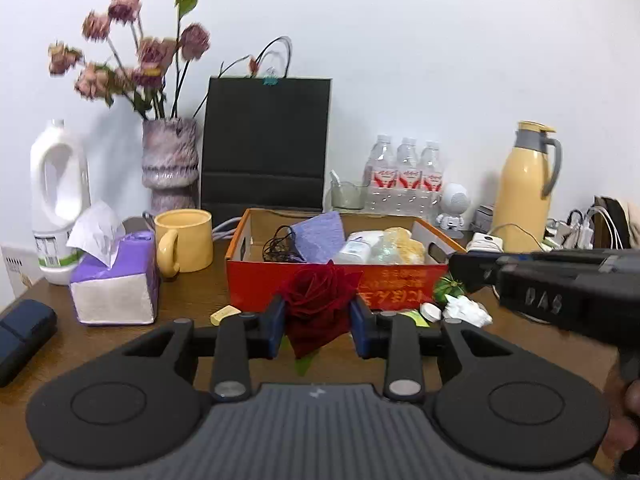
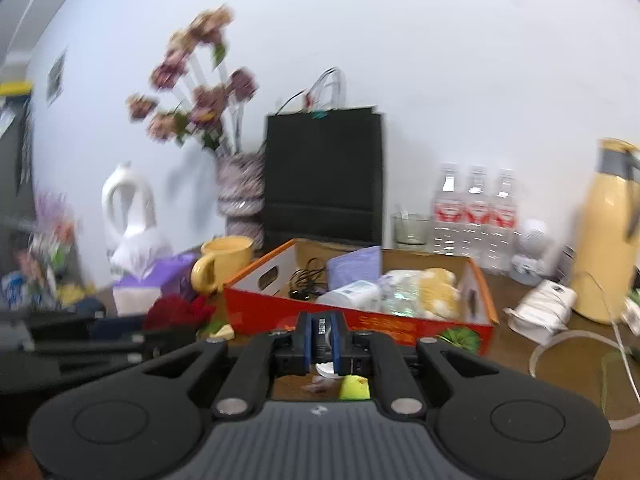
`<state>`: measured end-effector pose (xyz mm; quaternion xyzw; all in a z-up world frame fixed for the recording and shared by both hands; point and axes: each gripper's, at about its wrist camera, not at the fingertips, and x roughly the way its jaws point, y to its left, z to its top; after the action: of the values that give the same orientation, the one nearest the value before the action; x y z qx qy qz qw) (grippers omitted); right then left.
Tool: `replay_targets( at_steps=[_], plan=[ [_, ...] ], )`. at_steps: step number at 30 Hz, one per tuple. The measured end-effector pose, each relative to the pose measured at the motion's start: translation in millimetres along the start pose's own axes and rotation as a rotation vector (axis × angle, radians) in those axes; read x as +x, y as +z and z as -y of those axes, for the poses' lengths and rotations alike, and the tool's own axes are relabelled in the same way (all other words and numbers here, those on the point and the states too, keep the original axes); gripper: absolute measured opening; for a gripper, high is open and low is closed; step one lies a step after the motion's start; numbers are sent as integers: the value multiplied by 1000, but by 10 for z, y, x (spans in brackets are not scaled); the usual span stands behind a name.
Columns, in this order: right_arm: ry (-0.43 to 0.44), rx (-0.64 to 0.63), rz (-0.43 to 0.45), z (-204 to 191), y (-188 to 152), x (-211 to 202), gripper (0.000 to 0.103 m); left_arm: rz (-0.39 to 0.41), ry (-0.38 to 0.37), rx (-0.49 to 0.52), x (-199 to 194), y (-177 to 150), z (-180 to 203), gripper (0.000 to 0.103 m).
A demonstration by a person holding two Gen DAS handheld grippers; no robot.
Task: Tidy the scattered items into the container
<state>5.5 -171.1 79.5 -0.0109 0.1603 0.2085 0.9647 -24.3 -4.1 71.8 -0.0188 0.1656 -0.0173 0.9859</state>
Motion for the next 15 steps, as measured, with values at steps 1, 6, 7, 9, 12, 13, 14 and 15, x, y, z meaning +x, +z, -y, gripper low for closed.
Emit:
replay_targets(
  at_steps=[1, 6, 7, 9, 12, 13, 14, 15],
  plan=[
    [-4, 23, 16, 41, -27, -86, 9, 14, -3, 6, -72, -27, 55, 34],
    [-65, 72, 74, 176, -207, -439, 9, 50, -19, 14, -304, -93, 215, 34],
    [-64, 87, 76, 204, -216, -481, 9, 52, -24, 12, -322, -90, 233, 34],
    [-60, 86, 77, 218, -198, -521, 9, 59, -35, 14, -336, -53, 265, 34],
    [-46, 72, 93, 217, -99, -519, 9, 78, -47, 17, -306, 43, 274, 34],
    [-39, 69, 99, 210, -62, -505, 9, 78, -53, 9, -268, 89, 258, 34],
    [-34, 65, 103, 206, -21, -485, 9, 76, -56, 0, -214, 141, 232, 34],
    [-26, 57, 102, 212, 51, -427, 9, 76, -56, -11, -145, 216, 195, 34]
  ],
)
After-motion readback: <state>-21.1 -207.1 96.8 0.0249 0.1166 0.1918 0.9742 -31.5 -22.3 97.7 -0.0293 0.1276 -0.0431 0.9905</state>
